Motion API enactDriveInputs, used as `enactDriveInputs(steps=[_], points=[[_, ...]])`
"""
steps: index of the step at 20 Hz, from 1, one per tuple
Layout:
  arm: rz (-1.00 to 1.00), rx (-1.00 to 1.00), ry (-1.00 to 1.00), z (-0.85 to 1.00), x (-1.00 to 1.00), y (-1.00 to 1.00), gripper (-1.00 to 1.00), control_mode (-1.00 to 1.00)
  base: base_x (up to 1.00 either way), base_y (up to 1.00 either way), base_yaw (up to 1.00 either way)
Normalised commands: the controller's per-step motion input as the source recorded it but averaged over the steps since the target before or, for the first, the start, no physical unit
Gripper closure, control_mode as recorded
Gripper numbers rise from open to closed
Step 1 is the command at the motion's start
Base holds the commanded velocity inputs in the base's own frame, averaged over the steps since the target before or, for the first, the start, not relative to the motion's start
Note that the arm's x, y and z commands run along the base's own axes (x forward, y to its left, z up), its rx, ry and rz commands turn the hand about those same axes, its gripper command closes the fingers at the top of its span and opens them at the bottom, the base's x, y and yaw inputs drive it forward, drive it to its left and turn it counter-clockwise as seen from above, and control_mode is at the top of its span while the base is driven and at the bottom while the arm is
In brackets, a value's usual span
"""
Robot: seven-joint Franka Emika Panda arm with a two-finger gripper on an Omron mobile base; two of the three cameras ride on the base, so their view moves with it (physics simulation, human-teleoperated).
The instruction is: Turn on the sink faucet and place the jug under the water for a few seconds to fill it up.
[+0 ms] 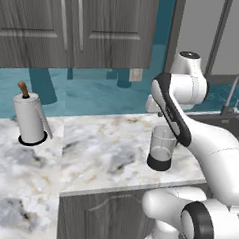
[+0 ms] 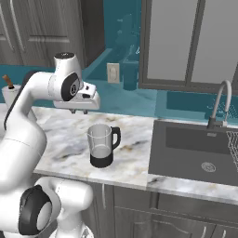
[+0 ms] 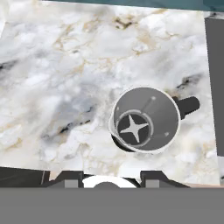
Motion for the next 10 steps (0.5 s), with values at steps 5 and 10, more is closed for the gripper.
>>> enactDriveInputs(steps=[5,10], points=[[0.0,0.0,0.0,-0.01,-0.45,0.0,-1.0,-1.0,0.0,0.0,0.0],[0.0,0.0,0.0,-0.05,-0.72,0.0,-1.0,-1.0,0.0,0.0,0.0]])
